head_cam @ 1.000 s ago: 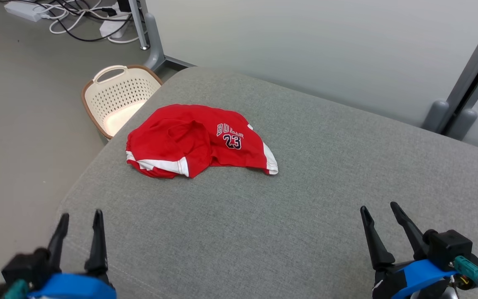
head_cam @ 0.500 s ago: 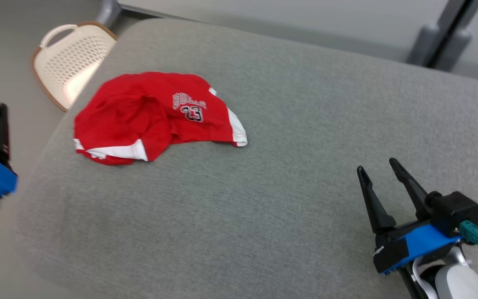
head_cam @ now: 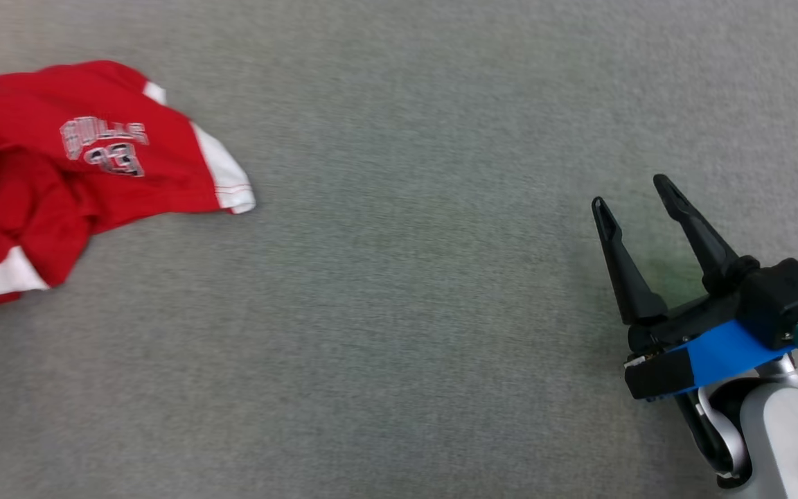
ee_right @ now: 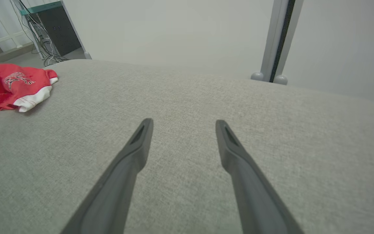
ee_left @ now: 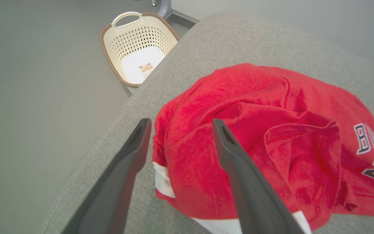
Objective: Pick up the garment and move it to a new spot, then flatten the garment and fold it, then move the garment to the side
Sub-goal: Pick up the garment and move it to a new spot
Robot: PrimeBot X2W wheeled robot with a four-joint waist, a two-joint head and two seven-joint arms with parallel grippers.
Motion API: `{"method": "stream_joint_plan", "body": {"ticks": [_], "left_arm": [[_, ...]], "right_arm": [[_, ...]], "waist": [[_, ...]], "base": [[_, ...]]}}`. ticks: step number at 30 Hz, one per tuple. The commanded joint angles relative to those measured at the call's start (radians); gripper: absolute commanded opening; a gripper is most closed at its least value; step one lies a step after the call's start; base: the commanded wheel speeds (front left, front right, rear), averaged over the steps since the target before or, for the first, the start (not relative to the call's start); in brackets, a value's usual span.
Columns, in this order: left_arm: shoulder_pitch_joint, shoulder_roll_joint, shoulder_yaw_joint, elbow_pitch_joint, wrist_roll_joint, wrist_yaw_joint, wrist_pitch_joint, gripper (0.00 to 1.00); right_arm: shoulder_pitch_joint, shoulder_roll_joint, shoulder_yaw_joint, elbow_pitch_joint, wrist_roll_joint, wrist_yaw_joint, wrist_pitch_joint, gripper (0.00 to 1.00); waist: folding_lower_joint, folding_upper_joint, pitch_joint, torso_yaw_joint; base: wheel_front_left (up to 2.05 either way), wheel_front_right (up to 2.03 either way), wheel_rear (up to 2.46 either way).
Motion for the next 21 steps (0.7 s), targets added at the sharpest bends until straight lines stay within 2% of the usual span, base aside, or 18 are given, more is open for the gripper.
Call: {"method": "stream_joint_plan", "body": {"ticks": [1, 6, 9, 12, 13, 14, 15, 17, 21], "left_arm": [[-0.005, 0.013, 0.005, 0.021, -0.001, 0.009, 0.007, 1.0], [0.014, 0.028, -0.006, 0.099, 0.024, 0.059, 0.034, 1.0], [0.023, -0.004, -0.011, 0.163, 0.02, 0.091, 0.047, 1.0], [0.028, -0.053, -0.018, 0.217, -0.012, 0.096, 0.09, 1.0], [0.03, -0.069, -0.02, 0.229, -0.025, 0.095, 0.108, 0.76], [0.032, -0.076, -0.023, 0.236, -0.029, 0.091, 0.115, 0.29], [0.029, -0.082, -0.025, 0.236, -0.033, 0.084, 0.114, 0.0], [0.017, -0.074, -0.017, 0.228, -0.037, 0.072, 0.086, 0.0], [-0.017, -0.023, -0.01, 0.185, -0.008, 0.041, 0.004, 0.0]], "right_arm": [[-0.018, -0.004, 0.0, -0.013, -0.006, 0.001, 0.0, 1.0], [-0.01, -0.004, -0.01, -0.027, -0.005, 0.001, -0.006, 1.0], [0.0, -0.002, -0.015, -0.03, -0.004, 0.001, -0.009, 1.0], [0.007, -0.002, -0.021, -0.032, -0.004, 0.001, -0.005, 1.0], [0.009, -0.003, -0.024, -0.031, -0.003, 0.001, -0.003, 1.0], [0.01, -0.003, -0.023, -0.031, -0.003, 0.001, -0.002, 1.0], [0.009, -0.001, -0.024, -0.029, -0.003, 0.001, -0.002, 1.0], [0.009, -0.003, -0.02, -0.025, -0.001, 0.001, -0.003, 1.0], [0.018, 0.004, -0.011, -0.002, 0.012, 0.001, -0.013, 1.0]], "waist": [[-0.0002, 0.0, 0.083, -0.084], [-0.0002, 0.0, 0.113, -0.117], [-0.0002, 0.0, 0.117, -0.124], [-0.0002, 0.0, 0.11, -0.123], [-0.0002, 0.0, 0.104, -0.12], [-0.0002, 0.0, 0.097, -0.118], [-0.0002, 0.0, 0.087, -0.114], [-0.0002, 0.0, 0.063, -0.107], [-0.0002, 0.0, -0.017, -0.09]], "base": [[0.0, 0.0, 0.0], [0.0, 0.0, 0.0], [0.0, 0.0, 0.0], [0.0, 0.0, 0.0], [0.0, 0.0, 0.0], [0.0, 0.0, 0.0], [0.0, 0.0, 0.0], [0.0, 0.0, 0.0], [0.0, 0.0, 0.0]]}}
